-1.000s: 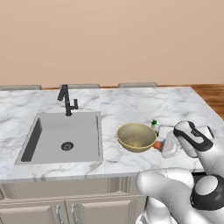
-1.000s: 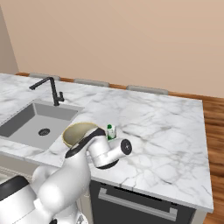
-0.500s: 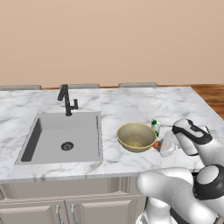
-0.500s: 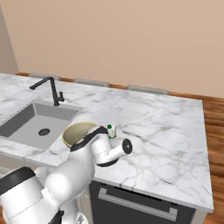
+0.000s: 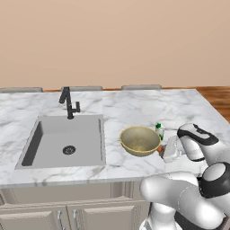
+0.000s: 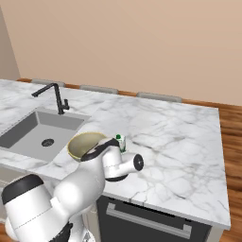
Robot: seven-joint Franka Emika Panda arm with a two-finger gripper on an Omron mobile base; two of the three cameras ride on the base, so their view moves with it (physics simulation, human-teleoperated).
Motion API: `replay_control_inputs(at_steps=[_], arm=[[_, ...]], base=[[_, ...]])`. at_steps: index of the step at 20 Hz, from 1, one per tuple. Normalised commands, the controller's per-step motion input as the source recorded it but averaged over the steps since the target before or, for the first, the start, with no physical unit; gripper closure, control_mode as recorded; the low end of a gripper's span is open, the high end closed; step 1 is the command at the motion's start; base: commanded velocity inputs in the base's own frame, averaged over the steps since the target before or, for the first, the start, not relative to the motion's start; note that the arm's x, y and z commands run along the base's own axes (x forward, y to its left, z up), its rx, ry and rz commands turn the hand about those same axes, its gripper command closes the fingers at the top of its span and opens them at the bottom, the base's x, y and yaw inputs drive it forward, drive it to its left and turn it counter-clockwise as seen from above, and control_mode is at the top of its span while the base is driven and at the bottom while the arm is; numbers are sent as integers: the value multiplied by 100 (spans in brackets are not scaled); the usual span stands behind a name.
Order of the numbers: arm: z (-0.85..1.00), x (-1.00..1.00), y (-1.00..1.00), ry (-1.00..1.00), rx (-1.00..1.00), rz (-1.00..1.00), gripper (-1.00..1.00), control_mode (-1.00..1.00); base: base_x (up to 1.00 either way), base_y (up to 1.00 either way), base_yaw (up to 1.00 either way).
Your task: Gather the eggs and milk located in the vicinity of the sink area and place them right next to the bowl.
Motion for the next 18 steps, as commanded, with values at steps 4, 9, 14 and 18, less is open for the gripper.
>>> replay_control_inputs(at_steps=[4,9,14,18], arm=[[-6,4,6,0,4,0,100,-100],[-3,6,2,0,3,0,-100,-100],[-2,3,0,0,2,0,-100,-100],[0,5,0,0,2,0,-100,-100]], base=[[0,0,0],[0,0,0],[0,0,0],[0,0,0]])
